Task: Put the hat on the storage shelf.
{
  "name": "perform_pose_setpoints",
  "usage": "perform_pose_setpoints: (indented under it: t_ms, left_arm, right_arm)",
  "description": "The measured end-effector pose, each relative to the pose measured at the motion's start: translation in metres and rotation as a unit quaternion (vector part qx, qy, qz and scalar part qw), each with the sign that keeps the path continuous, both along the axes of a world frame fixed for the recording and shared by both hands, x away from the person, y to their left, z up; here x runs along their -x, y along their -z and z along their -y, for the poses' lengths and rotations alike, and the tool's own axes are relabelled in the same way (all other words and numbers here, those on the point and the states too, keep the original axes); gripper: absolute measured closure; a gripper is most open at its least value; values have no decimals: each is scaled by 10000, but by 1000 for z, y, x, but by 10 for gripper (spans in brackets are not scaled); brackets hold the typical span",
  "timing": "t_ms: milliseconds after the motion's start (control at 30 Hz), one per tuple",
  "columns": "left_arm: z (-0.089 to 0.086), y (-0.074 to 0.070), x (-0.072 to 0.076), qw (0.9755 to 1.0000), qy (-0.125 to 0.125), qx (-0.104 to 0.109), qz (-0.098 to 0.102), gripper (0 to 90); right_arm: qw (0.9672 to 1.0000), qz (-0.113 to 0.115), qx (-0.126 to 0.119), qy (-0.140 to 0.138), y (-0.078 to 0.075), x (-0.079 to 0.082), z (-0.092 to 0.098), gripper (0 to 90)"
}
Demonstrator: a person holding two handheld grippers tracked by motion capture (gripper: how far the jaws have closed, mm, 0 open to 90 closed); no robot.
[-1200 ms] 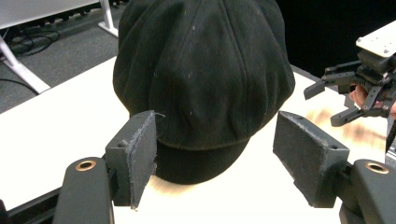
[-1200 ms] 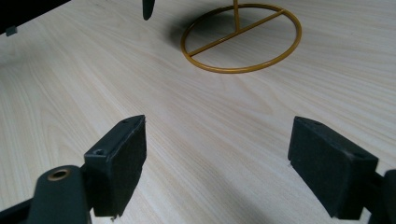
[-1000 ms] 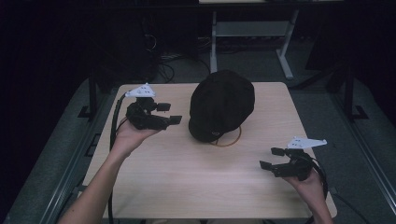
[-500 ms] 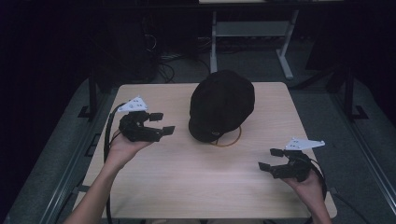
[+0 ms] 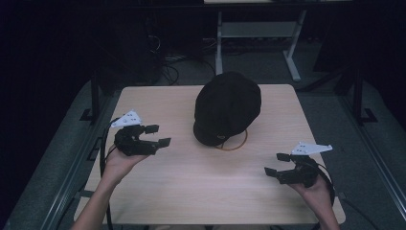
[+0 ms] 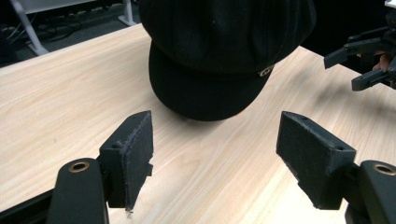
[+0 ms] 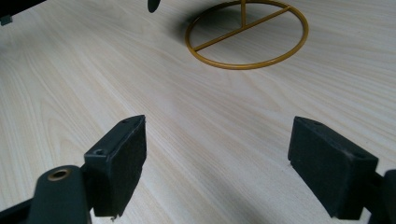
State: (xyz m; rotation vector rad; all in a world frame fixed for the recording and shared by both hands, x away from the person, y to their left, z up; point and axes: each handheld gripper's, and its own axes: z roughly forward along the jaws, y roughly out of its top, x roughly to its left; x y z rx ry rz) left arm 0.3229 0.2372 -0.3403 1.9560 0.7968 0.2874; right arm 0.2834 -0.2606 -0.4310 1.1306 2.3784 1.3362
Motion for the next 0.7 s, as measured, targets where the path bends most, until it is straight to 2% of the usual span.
perform_pose_setpoints:
  t_ms: [233,433,533,567,600,700]
  left_arm:
    - [-3,18,9,10000,-52,-50,-23,264]
    - [-6,33,15,9999,-159,21,-1,255]
    - [-7,51,21,9994,-318,52,103,235]
    - [-7,51,21,9994,-318,52,103,236]
    - [-8,63,25,9988,-460,13,182,237]
    - [-9,71,27,9987,-486,-88,122,236]
  right_arm:
    - [10000,7,25,-18,-1,2,0,190]
    - [10000,-18,39,-26,0,3,0,190]
    - [10000,-17,39,-25,1,3,0,189]
    - [10000,-17,39,-25,1,3,0,189]
    - [10000,-9,38,-35,2,2,-1,188]
    - [10000,-18,34,-56,3,1,-1,187]
